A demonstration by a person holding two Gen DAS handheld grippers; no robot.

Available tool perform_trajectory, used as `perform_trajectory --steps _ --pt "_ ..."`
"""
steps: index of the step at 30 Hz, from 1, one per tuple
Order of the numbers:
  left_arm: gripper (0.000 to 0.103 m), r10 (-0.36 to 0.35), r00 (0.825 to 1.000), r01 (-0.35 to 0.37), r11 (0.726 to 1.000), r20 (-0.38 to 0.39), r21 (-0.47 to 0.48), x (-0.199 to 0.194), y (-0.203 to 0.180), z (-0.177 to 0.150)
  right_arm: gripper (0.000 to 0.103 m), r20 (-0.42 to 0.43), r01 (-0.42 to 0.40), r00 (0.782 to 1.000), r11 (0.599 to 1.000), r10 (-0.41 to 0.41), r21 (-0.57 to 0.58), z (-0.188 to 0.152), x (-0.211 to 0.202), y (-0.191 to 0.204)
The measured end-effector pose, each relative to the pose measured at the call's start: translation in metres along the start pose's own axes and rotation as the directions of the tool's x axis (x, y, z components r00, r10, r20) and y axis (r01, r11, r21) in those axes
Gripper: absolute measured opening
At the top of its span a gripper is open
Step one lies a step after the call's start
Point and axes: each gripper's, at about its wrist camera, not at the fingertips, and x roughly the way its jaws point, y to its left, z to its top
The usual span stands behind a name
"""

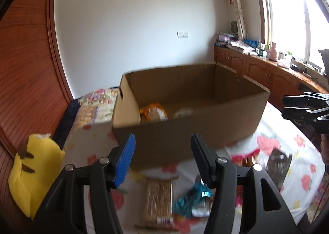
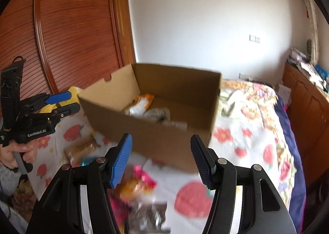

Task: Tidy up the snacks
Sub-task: 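Move both grippers back toward the remaining snacks on the table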

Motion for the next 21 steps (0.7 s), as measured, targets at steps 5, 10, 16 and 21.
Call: perform_trajectory --steps 5,10,16,21 --pt "0.057 0.010 0.999 -0.010 1.000 -0.030 0.004 -0.003 -0.004 -0.023 0.060 -0.060 0.030 0.998 0.999 -0.028 0.037 -0.038 -0.005 0.001" --pt "0.057 0.012 0.998 -0.012 1.000 -0.058 0.003 -0.002 -0.004 -0.038 0.061 -0.100 0.043 0.994 0.997 -0.036 0.071 -0.063 -0.005 0.000" --pt "0.057 0.010 0.995 -0.011 1.000 -0.097 -0.009 0.007 -0.001 -0.053 0.063 -0.153 0.048 0.988 0.993 -0.031 0.108 -0.083 0.003 -0.001" --pt "0.057 0.005 0.991 -0.007 1.000 -0.134 -0.020 0.016 0.004 -0.060 0.064 -0.180 0.042 0.984 0.990 -0.017 0.137 -0.095 0.012 -0.001"
